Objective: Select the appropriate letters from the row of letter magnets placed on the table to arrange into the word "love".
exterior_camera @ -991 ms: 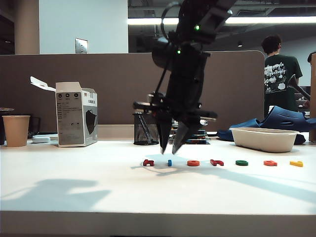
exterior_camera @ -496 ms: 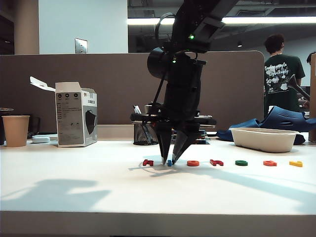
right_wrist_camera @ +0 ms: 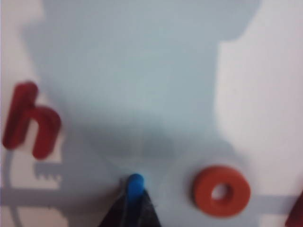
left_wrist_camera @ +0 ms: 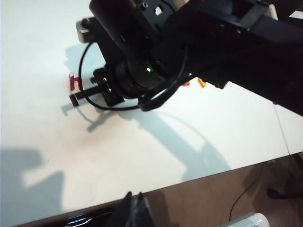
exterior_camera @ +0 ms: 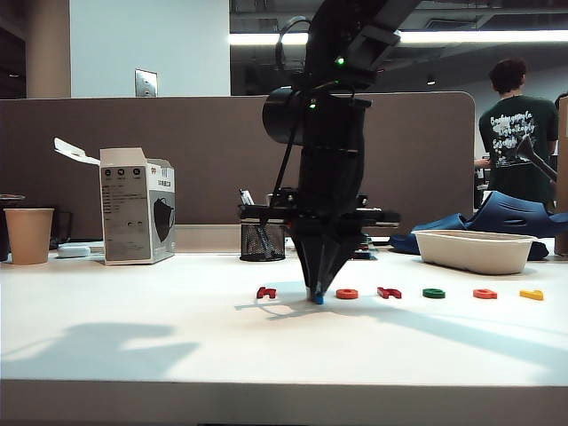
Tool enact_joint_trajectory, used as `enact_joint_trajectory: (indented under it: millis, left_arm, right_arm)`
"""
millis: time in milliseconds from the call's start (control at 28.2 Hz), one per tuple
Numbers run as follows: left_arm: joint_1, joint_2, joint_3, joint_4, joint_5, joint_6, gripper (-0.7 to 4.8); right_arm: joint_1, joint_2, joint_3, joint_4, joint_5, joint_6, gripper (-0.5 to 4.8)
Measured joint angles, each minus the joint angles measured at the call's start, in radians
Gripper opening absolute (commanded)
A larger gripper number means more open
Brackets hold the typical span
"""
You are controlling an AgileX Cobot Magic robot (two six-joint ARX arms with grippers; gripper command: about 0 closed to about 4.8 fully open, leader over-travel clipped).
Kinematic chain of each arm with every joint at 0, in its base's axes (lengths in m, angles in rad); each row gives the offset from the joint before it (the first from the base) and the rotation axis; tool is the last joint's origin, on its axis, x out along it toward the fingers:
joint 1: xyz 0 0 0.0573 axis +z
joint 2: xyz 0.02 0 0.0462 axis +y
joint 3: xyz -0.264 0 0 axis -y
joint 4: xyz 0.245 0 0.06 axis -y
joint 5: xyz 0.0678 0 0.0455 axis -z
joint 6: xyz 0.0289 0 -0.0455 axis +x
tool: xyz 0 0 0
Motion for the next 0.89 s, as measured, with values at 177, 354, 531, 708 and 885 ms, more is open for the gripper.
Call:
enact_joint_trajectory:
  millis: [177,354,531,708,885]
  left_arm:
    - [0.0,0.0,0.0,0.0,0.0,0.0,-0.05]
    - [0.0,0.0,0.0,0.0,0.0,0.0,-0.05]
    - [0.0,0.0,0.0,0.0,0.0,0.0,-0.05]
    - [0.0,0.0,0.0,0.0,0.0,0.0,-0.05]
    - [0.0,0.0,0.0,0.0,0.0,0.0,-0.05]
  right_arm:
    - [0.005,-0.02,-0.014,-0.071,-0.002,0.029,-0.09]
    - [0.005,-0.089,-0.083,-0.127,-0.003,0.071,-0.08]
    - [0.004,-0.176,-0.154,-0.085,-0.027,0.126,-0.08]
    - [0.026,-0.175,-0.237,-0.056,-0.056,0.183,-0.08]
    - [0.048,-0.183,-0.274,-0.019,-0.056,0.227,0.41]
